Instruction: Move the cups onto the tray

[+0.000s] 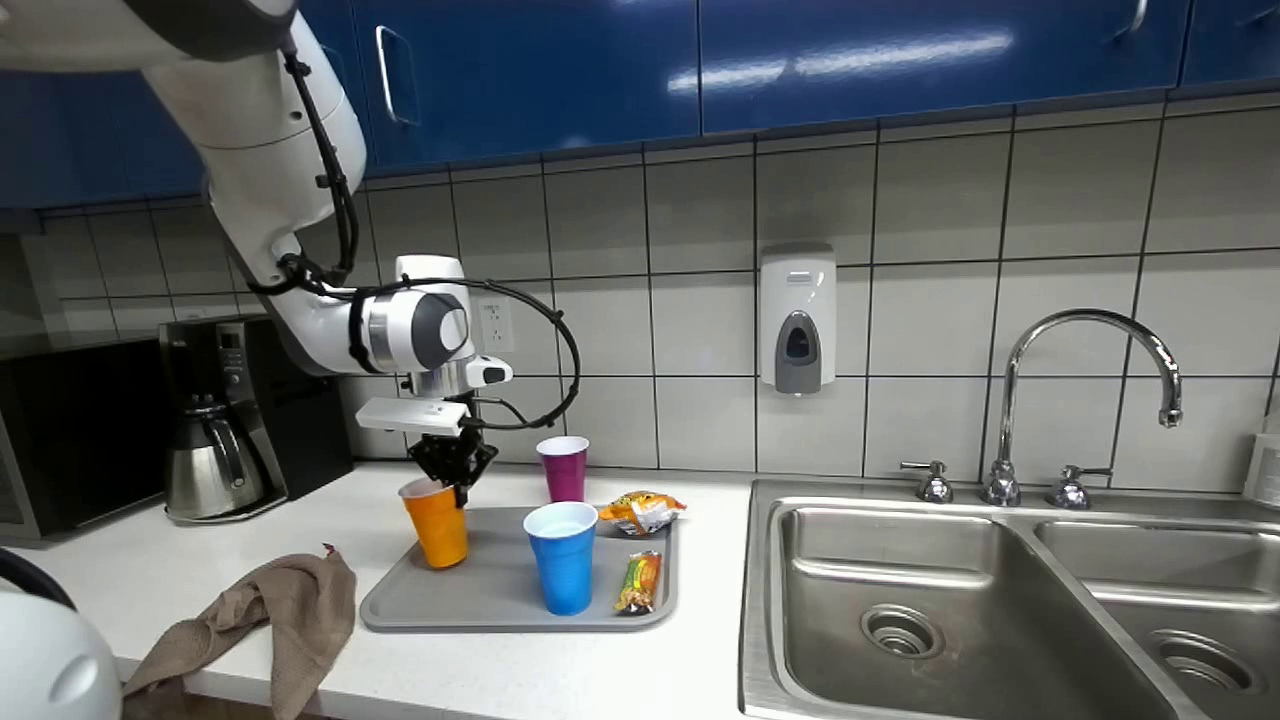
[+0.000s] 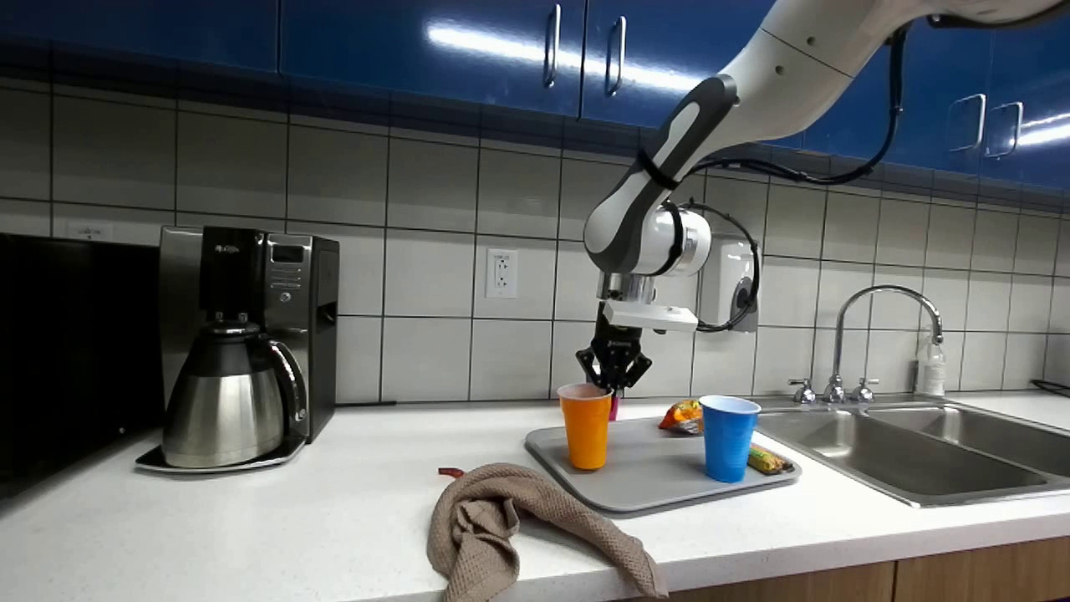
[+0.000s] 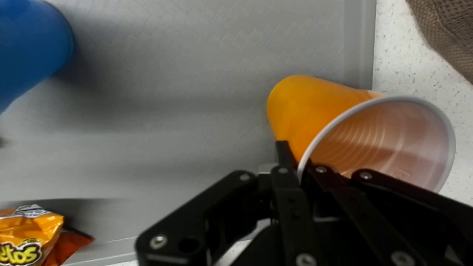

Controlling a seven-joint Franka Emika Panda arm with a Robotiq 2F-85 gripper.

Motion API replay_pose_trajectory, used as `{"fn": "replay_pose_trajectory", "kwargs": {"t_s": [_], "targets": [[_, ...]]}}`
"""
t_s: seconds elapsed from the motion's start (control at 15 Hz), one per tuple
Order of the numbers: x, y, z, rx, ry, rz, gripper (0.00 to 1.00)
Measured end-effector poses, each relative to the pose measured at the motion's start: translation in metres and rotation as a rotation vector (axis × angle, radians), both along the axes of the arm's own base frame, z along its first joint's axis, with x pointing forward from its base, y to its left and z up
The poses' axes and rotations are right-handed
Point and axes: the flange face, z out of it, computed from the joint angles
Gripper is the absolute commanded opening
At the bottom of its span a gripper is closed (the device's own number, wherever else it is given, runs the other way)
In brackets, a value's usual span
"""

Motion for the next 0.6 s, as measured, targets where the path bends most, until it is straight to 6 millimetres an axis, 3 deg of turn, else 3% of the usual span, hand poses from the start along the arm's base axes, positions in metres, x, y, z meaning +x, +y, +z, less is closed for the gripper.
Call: {"fn": "replay_pose_trajectory", "kwargs": {"t_s": [0.07, 0.13, 0.27, 0.6], "targets": [[-0.0002, 0.0000, -0.0009, 0.000, -0.002, 0.000, 0.02], [-0.0005, -0.0001, -0.0018, 0.001, -0.004, 0.000, 0.29], [-0.0011, -0.0002, -0.0031, 0.001, -0.004, 0.000, 0.36], [-0.0016, -0.0003, -0.0038, 0.000, -0.003, 0.000, 0.73]]}}
